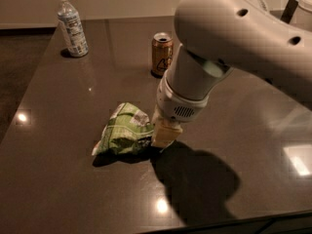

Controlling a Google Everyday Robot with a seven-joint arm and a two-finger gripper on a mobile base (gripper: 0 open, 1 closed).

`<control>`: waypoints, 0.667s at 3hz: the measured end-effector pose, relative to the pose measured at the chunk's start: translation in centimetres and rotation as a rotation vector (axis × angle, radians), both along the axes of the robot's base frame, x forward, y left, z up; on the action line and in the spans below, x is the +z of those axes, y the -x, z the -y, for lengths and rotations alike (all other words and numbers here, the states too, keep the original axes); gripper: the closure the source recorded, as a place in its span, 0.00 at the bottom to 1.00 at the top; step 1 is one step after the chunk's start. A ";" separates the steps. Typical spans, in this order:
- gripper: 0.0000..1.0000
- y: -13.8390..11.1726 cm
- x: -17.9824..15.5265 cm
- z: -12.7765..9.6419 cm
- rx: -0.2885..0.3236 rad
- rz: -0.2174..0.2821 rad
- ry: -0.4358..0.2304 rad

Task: Pick green jalapeno chip bag

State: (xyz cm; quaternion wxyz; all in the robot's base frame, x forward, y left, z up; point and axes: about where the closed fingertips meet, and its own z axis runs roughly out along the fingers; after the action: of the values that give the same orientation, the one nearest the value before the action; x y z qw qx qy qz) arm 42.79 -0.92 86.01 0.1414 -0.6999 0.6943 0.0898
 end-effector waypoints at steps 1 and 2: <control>1.00 -1.1 2.2 1.6 -0.028 -0.018 -0.053; 1.00 -1.8 5.3 3.3 -0.035 -0.036 -0.124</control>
Offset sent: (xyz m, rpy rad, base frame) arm 0.0272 -0.0546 0.0950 0.2210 0.0662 -0.0367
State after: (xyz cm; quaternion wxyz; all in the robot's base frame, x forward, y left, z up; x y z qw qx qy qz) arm 44.60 -4.18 91.29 0.1735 -0.6759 0.7018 0.1430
